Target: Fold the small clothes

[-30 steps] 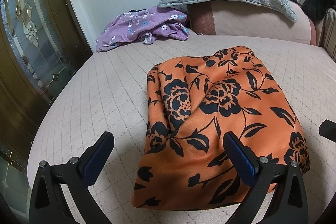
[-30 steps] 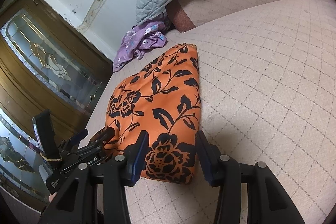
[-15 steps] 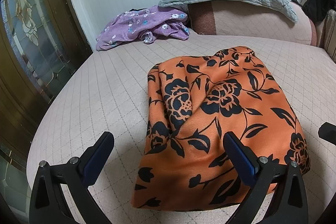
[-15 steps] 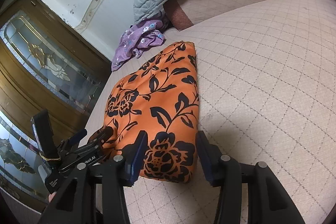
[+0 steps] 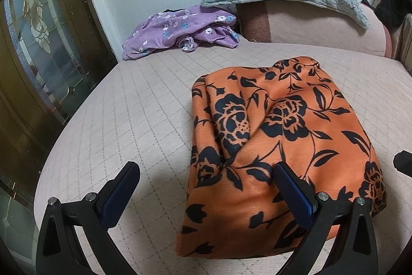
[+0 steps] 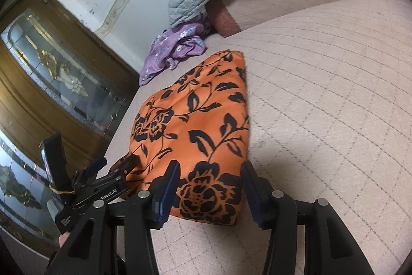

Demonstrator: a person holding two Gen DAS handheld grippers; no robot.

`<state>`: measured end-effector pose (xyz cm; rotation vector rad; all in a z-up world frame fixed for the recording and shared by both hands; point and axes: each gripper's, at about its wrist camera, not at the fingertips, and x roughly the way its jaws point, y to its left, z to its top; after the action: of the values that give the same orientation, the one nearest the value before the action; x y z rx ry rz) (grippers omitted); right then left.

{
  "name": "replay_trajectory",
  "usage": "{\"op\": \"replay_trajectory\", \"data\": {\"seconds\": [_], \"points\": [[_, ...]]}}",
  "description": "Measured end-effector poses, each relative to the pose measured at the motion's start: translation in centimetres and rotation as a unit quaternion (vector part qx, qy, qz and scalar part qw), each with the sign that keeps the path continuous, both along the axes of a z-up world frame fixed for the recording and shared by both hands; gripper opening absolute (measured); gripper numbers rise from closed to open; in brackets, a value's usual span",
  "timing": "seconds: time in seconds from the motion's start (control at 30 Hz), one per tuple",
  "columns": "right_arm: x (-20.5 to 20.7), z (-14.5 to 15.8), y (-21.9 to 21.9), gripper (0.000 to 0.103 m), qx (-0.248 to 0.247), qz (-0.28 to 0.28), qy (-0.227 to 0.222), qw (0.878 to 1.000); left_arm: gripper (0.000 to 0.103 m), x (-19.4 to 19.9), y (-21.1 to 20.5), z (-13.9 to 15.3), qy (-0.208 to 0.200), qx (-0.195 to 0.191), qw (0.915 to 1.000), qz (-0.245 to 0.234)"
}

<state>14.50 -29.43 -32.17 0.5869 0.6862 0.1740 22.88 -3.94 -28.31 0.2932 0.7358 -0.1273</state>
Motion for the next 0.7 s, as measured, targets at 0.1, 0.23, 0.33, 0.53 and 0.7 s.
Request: {"op": "replay_trajectory", "data": {"seconds": [0.1,0.23,0.33,0.53,0.7], "points": [[0.5,0.1,0.8,0.052,-0.011,0.017,-0.003,1.0,0.103,0.2,0.4,-0.1,0.002,0.0,1.0,0.001],[2.2,-0.8,1.7,0.051,-0.015,0.032,0.01,0.999,0.103,0.3,0.6,-0.5,0.004,0.003,1.0,0.0],[3.4,-1.8,2.4,0.052,-0.034,0.038,0.026,0.998,0.103,0.6,0.6,-1.2,0.009,0.011,0.9999,-0.007],[3.9,-1.7,2.6,0.052,-0.043,0.039,0.029,0.998,0.103,0.7,0.6,-1.5,0.012,0.008,0.9998,-0.01],[3.8,-1.4,1.8,0.052,-0.012,0.034,0.037,0.999,0.103,0.7,0.5,-1.5,0.011,0.01,0.9998,-0.011]]}}
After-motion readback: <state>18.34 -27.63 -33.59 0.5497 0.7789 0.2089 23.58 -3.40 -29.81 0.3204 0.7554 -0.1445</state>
